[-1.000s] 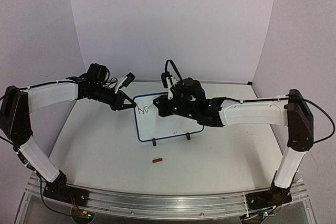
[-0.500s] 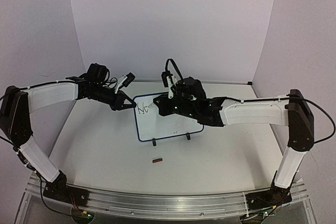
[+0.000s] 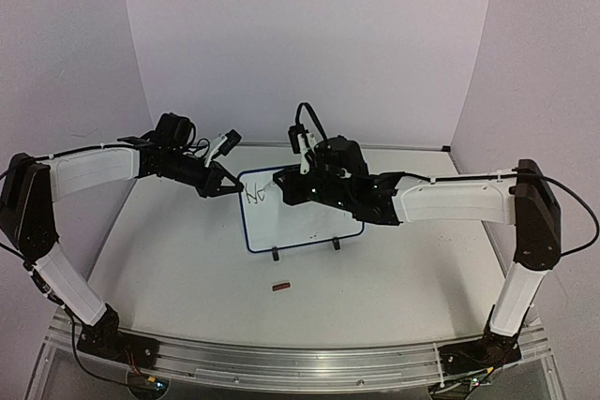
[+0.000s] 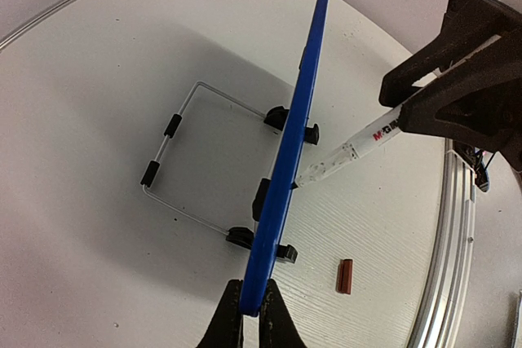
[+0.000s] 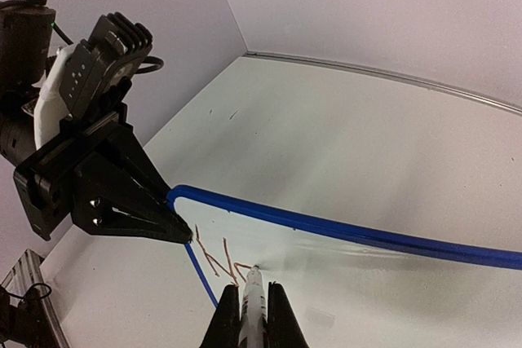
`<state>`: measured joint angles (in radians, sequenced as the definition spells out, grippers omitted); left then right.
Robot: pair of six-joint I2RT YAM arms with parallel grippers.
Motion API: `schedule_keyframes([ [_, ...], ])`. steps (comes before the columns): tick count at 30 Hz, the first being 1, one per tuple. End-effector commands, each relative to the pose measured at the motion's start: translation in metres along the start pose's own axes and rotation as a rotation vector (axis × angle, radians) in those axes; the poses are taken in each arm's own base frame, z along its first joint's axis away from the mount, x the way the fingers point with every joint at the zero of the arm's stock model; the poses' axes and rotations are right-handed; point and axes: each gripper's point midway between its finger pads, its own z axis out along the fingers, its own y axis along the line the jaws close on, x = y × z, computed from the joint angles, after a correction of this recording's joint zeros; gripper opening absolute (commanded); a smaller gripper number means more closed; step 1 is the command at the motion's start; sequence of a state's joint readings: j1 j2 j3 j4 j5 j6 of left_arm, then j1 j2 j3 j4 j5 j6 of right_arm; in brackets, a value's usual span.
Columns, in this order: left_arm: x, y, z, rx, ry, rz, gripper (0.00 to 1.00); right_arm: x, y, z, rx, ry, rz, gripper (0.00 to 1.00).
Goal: Write a sentence on the whiteboard
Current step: Write on the whiteboard with the whiteboard marker without the cap.
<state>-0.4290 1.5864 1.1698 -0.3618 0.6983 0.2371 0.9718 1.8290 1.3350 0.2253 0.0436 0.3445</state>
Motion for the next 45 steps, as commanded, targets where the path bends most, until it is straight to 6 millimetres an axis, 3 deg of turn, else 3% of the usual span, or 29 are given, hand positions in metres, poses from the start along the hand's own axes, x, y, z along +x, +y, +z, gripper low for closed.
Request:
schedule_keyframes([
  [1,0.003,0.011,-0.002,-0.067,0.014,0.028,0.0,-0.02,0.007,-0.002,-0.012,-0.059,0.012,0.0],
  [18,0.003,0.011,-0.002,-0.066,0.014,0.028,0.0,0.005,0.001,0.0,-0.012,0.004,0.033,0.0],
  [45,0.003,0.011,-0.002,-0.07,0.012,0.03,0.0,0.017,0.001,0.004,-0.005,0.032,0.026,0.0],
])
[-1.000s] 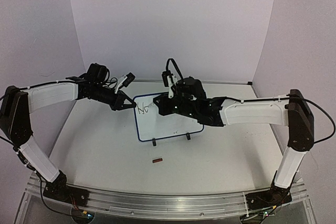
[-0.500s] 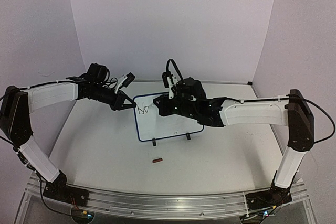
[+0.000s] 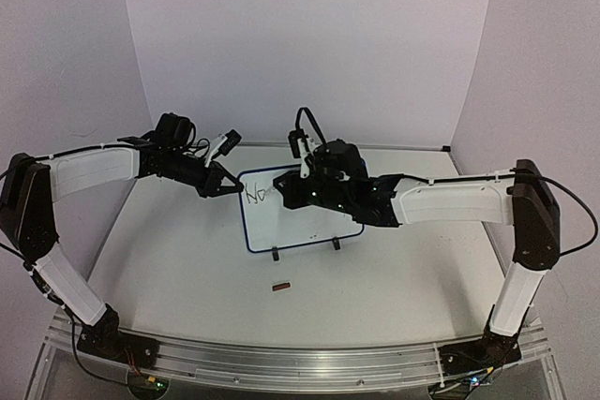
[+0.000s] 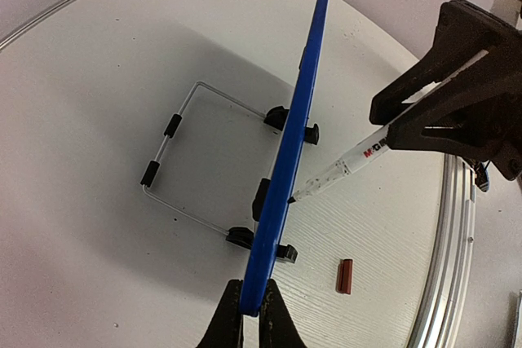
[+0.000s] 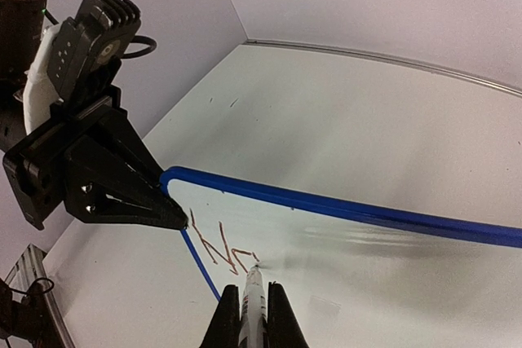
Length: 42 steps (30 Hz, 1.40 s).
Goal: Write a sentence on the whiteboard
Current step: Write on the whiteboard with the whiteboard marker without the cap.
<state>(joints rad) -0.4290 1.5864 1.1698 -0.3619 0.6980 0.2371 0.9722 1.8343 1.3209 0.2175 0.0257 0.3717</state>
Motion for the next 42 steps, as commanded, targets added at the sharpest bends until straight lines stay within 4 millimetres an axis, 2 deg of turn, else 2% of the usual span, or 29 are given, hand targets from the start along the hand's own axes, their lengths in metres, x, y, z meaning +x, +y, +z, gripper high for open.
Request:
schedule_keyframes([
  [1,0.003,0.011,-0.003,-0.069,0.012,0.03,0.0,0.005,0.002,0.003,0.001,-0.001,0.001,0.0],
  [9,0.003,0.011,-0.003,-0.071,0.013,0.031,0.0,-0.008,0.025,-0.011,-0.107,-0.017,-0.007,0.0],
  [14,0.002,0.011,-0.003,-0.072,0.011,0.033,0.0,-0.016,0.01,-0.019,-0.025,-0.057,-0.008,0.0],
  [21,0.002,0.011,-0.003,-0.072,0.01,0.033,0.0,-0.026,0.003,-0.027,0.014,-0.1,-0.003,0.0],
  [29,0.002,0.01,-0.003,-0.071,0.011,0.034,0.0,-0.038,0.007,-0.021,0.016,-0.131,-0.013,0.0],
  [42,0.004,0.01,-0.001,-0.066,0.016,0.031,0.0,-0.039,0.009,-0.01,0.014,-0.135,-0.02,0.0],
])
